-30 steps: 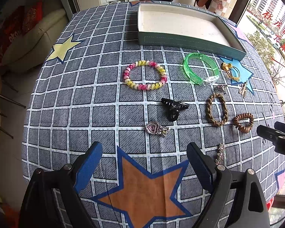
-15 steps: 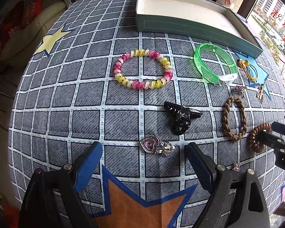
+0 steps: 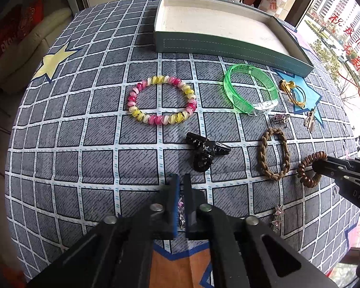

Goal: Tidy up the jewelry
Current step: 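Close right tool on brown coiled hair tie while left tool grasps heart pendant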

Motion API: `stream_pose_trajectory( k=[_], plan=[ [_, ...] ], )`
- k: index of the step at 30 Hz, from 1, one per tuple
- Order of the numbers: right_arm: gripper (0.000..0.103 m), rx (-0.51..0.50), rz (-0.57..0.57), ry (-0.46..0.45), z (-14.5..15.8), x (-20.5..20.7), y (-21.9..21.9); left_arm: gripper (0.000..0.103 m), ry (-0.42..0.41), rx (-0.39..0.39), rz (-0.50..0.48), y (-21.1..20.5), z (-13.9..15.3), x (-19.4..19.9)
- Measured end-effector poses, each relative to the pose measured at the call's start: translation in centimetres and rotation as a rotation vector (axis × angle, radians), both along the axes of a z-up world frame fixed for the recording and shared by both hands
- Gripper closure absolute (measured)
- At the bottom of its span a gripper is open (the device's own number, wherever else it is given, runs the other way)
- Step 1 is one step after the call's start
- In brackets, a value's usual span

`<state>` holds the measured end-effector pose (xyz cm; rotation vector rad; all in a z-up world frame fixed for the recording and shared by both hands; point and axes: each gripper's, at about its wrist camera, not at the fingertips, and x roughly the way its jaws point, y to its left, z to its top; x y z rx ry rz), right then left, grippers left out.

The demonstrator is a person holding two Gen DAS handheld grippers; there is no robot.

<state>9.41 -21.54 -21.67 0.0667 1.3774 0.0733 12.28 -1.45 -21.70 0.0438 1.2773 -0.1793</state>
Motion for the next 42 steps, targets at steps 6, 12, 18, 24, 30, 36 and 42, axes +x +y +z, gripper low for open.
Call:
stream_pose_trajectory(
  k=[6, 12, 18, 24, 30, 36, 42],
  plan=[
    [0.088, 0.062, -0.049, -0.003, 0.5, -0.3, -1.0, 0.090, -0.012, -0.039, 0.012, 1.3, 1.8, -0.1],
    [0.088, 0.098, -0.071, -0.023, 1.2, 1.4, -2.1, 0.090, -0.038, -0.084, 0.028, 2.0, 3.9, 0.3],
    [0.088, 0.138, -0.083, -0.045, 3.0, 1.4, -2.9, 0.090, -0.074, -0.139, 0.042, 1.8, 6.2, 2.1],
    [0.088, 0.168, -0.095, -0.078, 4.6, 3.3, -4.0, 0.090, -0.119, -0.122, 0.039, 0.8, 7.5, 4.4],
    [0.088, 0.199, -0.092, -0.069, 4.4, 3.7, -4.3, 0.089, -0.040, -0.034, 0.085, 1.4, 5.0, 1.8],
    [0.088, 0.219, -0.083, -0.007, 2.6, 2.1, -3.2, 0.000, -0.012, 0.050, 0.069, 1.3, 2.4, -1.9],
    [0.088, 0.221, -0.079, 0.018, 1.9, 0.9, -2.6, 0.000, 0.010, 0.109, 0.007, 0.4, 0.7, -2.3]
  ],
)
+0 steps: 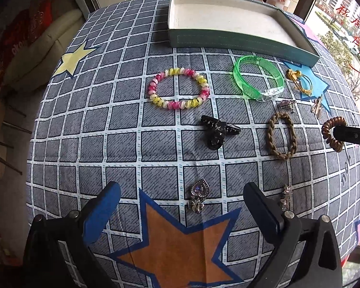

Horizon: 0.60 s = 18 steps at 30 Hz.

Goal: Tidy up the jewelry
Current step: 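Close right tool on brown coiled hair tie while left tool grasps heart pendant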

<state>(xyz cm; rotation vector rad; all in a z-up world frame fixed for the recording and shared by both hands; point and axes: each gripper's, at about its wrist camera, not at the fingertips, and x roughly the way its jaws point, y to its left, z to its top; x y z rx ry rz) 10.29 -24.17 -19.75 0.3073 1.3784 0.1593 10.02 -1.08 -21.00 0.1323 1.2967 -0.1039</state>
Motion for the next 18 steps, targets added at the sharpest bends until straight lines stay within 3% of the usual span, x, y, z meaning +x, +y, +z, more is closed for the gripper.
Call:
stream_pose_trajectory(
  k=[1, 4, 6, 7, 8, 10, 18],
  plan=[
    [0.088, -0.001, 0.000, 0.000, 0.0, -0.1, 0.0, 0.000, 0.009, -0.004, -0.006, 0.0, -0.4, 0.1],
    [0.088, -0.008, 0.004, -0.008, 0.3, -0.3, 0.1, 0.018, 0.056, -0.002, -0.027, 0.0, -1.9, 0.2],
    [0.088, -0.010, 0.006, -0.012, 0.5, -0.4, 0.1, 0.023, 0.040, -0.037, -0.027, 0.2, -1.7, 0.0],
    [0.088, -0.011, 0.006, -0.012, 0.5, -0.4, 0.1, 0.032, 0.035, -0.041, -0.041, 0.1, -1.6, -0.1],
    [0.088, -0.010, 0.005, -0.011, 0.5, -0.5, 0.0, 0.053, 0.021, -0.042, -0.060, 0.0, -1.3, -0.1],
    [0.088, -0.009, 0.000, -0.008, 0.4, -0.6, 0.1, 0.073, 0.020, -0.037, -0.093, -0.5, -1.0, -0.4],
    [0.088, -0.005, -0.001, -0.023, 1.0, -0.4, -0.1, 0.073, 0.022, -0.168, -0.013, 0.6, 1.5, 0.5]
  ],
)
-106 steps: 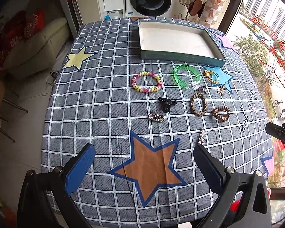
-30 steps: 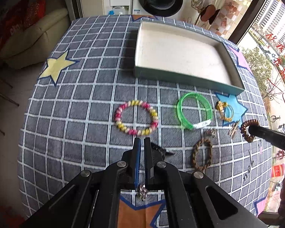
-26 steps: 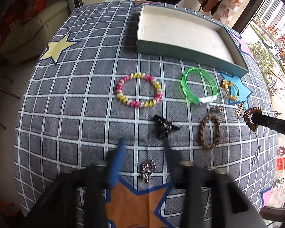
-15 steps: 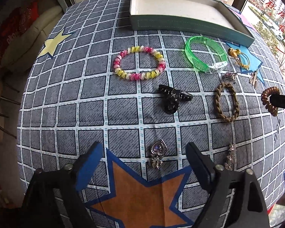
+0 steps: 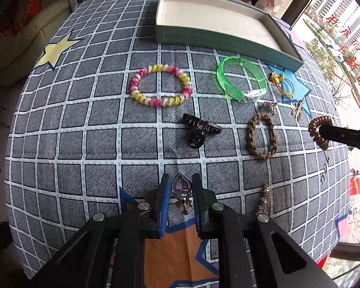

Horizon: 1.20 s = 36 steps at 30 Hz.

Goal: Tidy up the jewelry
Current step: 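Close right tool on brown coiled hair tie while left tool grasps heart pendant, then carry heart pendant and coiled hair tie into white tray, open both tools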

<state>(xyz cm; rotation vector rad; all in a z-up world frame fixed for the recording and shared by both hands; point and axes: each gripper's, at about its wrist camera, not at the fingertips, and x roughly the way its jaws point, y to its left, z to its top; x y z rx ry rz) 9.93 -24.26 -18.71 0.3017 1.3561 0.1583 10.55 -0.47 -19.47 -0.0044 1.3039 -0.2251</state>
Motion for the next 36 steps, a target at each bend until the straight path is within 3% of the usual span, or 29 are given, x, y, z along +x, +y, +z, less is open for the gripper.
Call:
stream_pose_trajectory(
  k=[10, 17, 27, 36],
  plan=[
    [0.088, 0.013, -0.031, -0.060, 2.3, 3.7, -1.6, 0.073, -0.144, -0.081, -0.033, -1.9, 5.3, 4.8],
    [0.088, 0.020, -0.028, -0.115, 3.9, 8.4, -2.7, 0.073, -0.203, -0.075, -0.041, -3.5, 6.5, 9.8],
    [0.088, 0.008, -0.010, -0.146, 3.7, 15.8, -3.0, 0.073, -0.233, -0.036, 0.004, -5.8, 4.9, 17.7],
    [0.088, -0.026, -0.001, -0.117, 0.9, 20.6, -3.3, 0.073, -0.219, 0.021, 0.018, -7.7, 1.8, 22.1]
  ],
)
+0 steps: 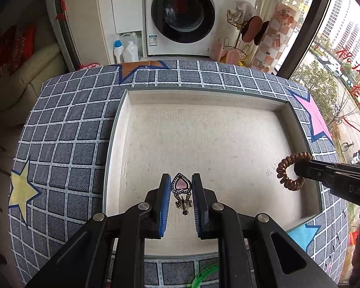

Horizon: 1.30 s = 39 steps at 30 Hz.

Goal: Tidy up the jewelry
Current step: 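Carry heart pendant and coiled hair tie into white tray, open both tools, then withdraw both tools from the tray toward the remaining jewelry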

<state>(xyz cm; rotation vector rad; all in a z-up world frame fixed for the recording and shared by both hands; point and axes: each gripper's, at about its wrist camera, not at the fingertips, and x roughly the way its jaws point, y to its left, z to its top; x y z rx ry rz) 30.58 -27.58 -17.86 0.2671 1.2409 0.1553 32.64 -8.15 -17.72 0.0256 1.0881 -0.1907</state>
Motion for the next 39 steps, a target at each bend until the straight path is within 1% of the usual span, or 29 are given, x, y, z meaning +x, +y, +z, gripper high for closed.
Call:
stream_pose_trajectory(
  k=[2, 6, 10, 13, 16, 22, 24, 25, 26, 28, 34, 35, 36, 37, 38, 39],
  plan=[
    [0.088, -0.007, -0.005, 0.007, -0.7, 0.7, -0.2, 0.073, 0.005, 0.008, 0.007, -0.3, -0.7, 0.6],
    [0.088, -0.018, -0.011, 0.016, -1.8, 2.1, -0.5, 0.073, 0.008, 0.048, 0.011, -0.8, -2.1, 1.5],
    [0.088, -0.028, -0.011, 0.028, -2.9, 2.7, -0.7, 0.073, 0.019, 0.069, 0.018, -1.0, -3.2, 1.9],
    [0.088, -0.035, -0.012, 0.046, -3.9, 2.7, -0.7, 0.073, 0.029, 0.100, 0.015, -1.2, -3.9, 2.0],
    [0.089, -0.055, 0.005, 0.024, -3.9, 2.7, -0.3, 0.073, 0.012, 0.113, 0.013, -1.4, -4.0, 2.0],
    [0.087, -0.076, 0.019, 0.011, -3.8, 2.7, -0.1, 0.073, 0.018, 0.134, 0.006, -1.7, -3.8, 2.1],
    [0.084, -0.072, 0.024, 0.015, -3.8, 2.7, 0.0, 0.073, 0.026, 0.142, 0.012, -1.6, -3.8, 2.2],
    [0.077, -0.063, 0.027, 0.017, -3.7, 2.8, 0.0, 0.073, 0.030, 0.143, 0.016, -1.6, -3.8, 2.2],
    [0.064, -0.058, 0.028, 0.018, -3.7, 2.8, 0.1, 0.073, 0.031, 0.140, 0.019, -1.5, -3.7, 2.2],
    [0.047, -0.063, 0.022, 0.019, -3.6, 2.8, 0.2, 0.073, 0.028, 0.133, 0.019, -1.4, -3.5, 2.2],
    [0.047, -0.029, 0.001, 0.009, -2.9, 2.6, -0.2, 0.073, -0.001, 0.134, 0.009, -1.8, -2.5, 1.8],
    [0.047, -0.026, -0.005, 0.008, -2.7, 2.6, -0.3, 0.067, -0.001, 0.131, 0.009, -1.8, -2.5, 1.8],
    [0.046, -0.020, -0.015, 0.006, -2.6, 2.6, -0.4, 0.051, -0.001, 0.129, 0.012, -1.7, -2.4, 1.8],
    [0.043, -0.014, -0.024, 0.003, -2.4, 2.5, -0.6, 0.003, -0.006, 0.135, 0.023, -1.7, -2.2, 1.6],
    [0.039, -0.011, -0.032, 0.001, -2.2, 2.5, -0.7, 0.000, -0.039, 0.146, 0.045, -1.5, -1.7, 1.3],
    [0.038, -0.010, -0.040, -0.001, -2.1, 2.4, -0.9, 0.000, -0.066, 0.146, 0.051, -1.5, -1.2, 1.0]
  ],
)
